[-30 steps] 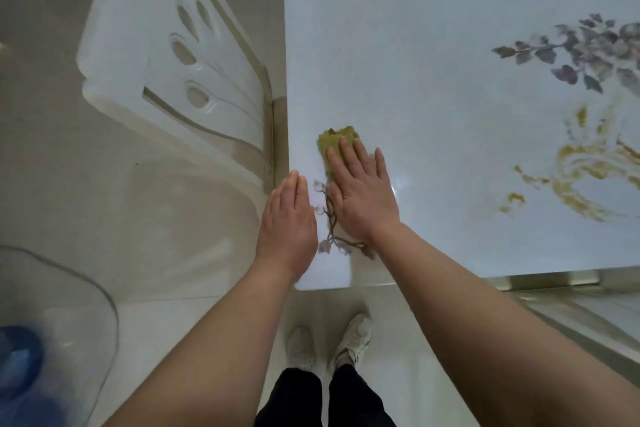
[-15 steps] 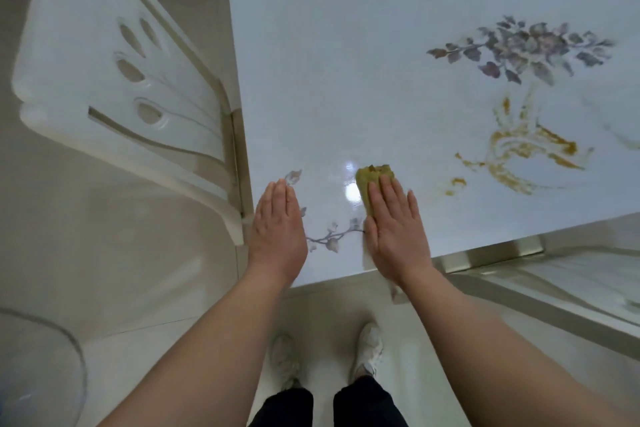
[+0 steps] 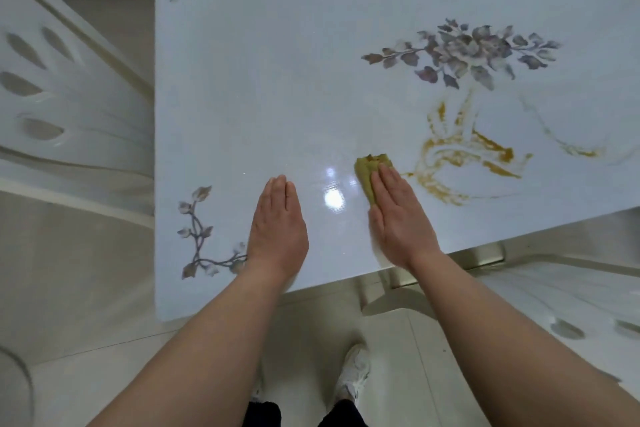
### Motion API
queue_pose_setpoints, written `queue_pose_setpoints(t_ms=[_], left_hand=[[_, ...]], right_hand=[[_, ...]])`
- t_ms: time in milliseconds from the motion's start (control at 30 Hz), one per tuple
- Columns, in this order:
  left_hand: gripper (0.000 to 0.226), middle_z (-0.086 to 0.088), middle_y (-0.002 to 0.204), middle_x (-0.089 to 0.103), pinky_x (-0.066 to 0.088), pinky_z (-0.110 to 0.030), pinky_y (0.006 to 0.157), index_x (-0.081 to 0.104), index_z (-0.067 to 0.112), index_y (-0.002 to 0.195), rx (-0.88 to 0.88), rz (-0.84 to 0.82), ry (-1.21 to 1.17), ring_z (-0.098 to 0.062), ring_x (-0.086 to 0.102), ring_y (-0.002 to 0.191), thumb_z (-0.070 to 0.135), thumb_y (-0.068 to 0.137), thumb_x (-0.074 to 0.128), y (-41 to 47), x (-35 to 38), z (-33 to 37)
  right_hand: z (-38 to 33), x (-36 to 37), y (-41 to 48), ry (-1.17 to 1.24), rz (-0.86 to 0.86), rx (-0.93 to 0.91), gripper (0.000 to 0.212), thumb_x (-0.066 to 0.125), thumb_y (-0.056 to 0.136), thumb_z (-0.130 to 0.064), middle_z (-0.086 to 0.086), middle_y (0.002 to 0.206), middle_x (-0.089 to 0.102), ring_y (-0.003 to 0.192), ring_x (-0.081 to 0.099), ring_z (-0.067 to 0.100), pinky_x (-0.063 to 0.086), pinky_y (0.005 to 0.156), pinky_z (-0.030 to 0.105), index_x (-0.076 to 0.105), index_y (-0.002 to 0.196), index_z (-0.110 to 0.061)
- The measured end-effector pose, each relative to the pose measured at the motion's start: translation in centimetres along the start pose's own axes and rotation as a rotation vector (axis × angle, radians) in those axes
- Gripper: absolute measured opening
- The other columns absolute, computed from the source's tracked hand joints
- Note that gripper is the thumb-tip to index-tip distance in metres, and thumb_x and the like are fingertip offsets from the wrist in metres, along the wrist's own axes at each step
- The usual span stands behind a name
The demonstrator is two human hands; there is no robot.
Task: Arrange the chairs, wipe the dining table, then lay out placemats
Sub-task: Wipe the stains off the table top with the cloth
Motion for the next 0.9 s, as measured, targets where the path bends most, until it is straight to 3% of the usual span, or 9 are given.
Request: queue_pose_setpoints(t_ms=[100,200,300,367,433,600,767,900], left_hand=[[0.057,-0.024,0.154,0.012,0.001,-0.037,0.12,0.016,-0.008,0.146,-0.051,0.067,-0.051,-0.034,0.006,0.144,0.001,0.092,0.033,1.5,1.0,1.9],[0.053,-0.029,0.147,0.027,0.01,-0.045,0.118,0.029,-0.014,0.139,-0.114,0.189,-0.117,-0.041,0.02,0.139,-0.004,0.088,0.039,2.1,1.8,2.8],[0.054,-0.027,0.148,0.026,0.005,-0.041,0.119,0.027,-0.013,0.14,-0.121,0.214,-0.103,-0.039,0.018,0.14,-0.003,0.088,0.037,2.0,2.2,2.8],[0.054,-0.027,0.149,0.025,0.004,-0.041,0.119,0.027,-0.012,0.141,-0.127,0.223,-0.095,-0.038,0.018,0.141,-0.003,0.088,0.035,2.0,2.2,2.8],[0.053,-0.029,0.147,0.027,0.007,-0.043,0.119,0.029,-0.013,0.139,-0.139,0.222,-0.079,-0.04,0.021,0.14,-0.001,0.087,0.032,2.1,2.3,2.7],[0.053,-0.029,0.144,0.034,0.015,-0.044,0.117,0.036,-0.013,0.136,-0.152,0.213,-0.034,-0.041,0.029,0.136,0.006,0.087,0.032,2.3,2.1,2.5],[0.053,-0.029,0.14,0.038,0.024,-0.049,0.114,0.04,-0.013,0.133,-0.193,0.206,-0.033,-0.043,0.033,0.132,0.004,0.084,0.035,2.6,1.6,3.9],[0.054,-0.025,0.146,0.032,0.016,-0.042,0.117,0.034,-0.01,0.139,-0.118,0.168,-0.047,-0.037,0.027,0.137,0.001,0.086,0.041,3.8,2.5,8.3]], right_hand=[[5.4,-1.3,0.3,-0.005,0.041,0.105,0.063,0.014,0.095,-0.038,-0.001,0.159,-0.004,0.144,-0.008,0.008,-0.015,0.113,0.02,0.009,0.152,-0.011],[9.4,-1.9,0.7,-0.02,0.069,0.247,0.063,0.014,0.094,-0.033,0.005,0.161,-0.002,0.147,-0.007,0.013,-0.013,0.116,0.026,0.007,0.152,-0.009],[9.4,-2.0,1.1,-0.02,0.108,0.324,0.06,0.021,0.097,-0.026,0.01,0.16,-0.002,0.147,-0.008,0.02,-0.011,0.118,0.032,0.007,0.151,-0.004],[6.8,-1.7,1.2,0.004,0.127,0.256,0.062,0.028,0.098,-0.022,0.011,0.16,-0.004,0.146,-0.012,0.022,-0.01,0.118,0.033,0.004,0.152,-0.004],[2.7,-0.8,1.1,0.019,0.115,0.076,0.063,0.028,0.095,-0.024,0.012,0.16,-0.003,0.146,-0.011,0.021,-0.008,0.118,0.033,0.006,0.152,-0.004],[-1.1,0.5,0.8,0.005,0.014,-0.238,0.058,0.026,0.095,-0.027,0.011,0.158,0.018,0.147,0.012,0.022,0.0,0.118,0.033,0.023,0.149,-0.004],[6.4,-1.7,0.0,-0.028,0.028,-0.136,0.061,0.022,0.093,-0.029,0.006,0.159,0.013,0.146,0.005,0.011,-0.008,0.118,0.029,0.021,0.15,-0.007],[14.4,-3.5,-1.2,-0.054,0.065,0.029,0.062,0.021,0.092,-0.031,0.005,0.159,0.013,0.147,0.009,0.015,-0.004,0.119,0.033,0.022,0.15,-0.008]])
Point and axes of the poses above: each hand's wrist, its own y-axis towards the middle knuckle, its own x-axis out of the palm, z = x × y, the point moved 6 cm from there along y, towards the middle knuckle
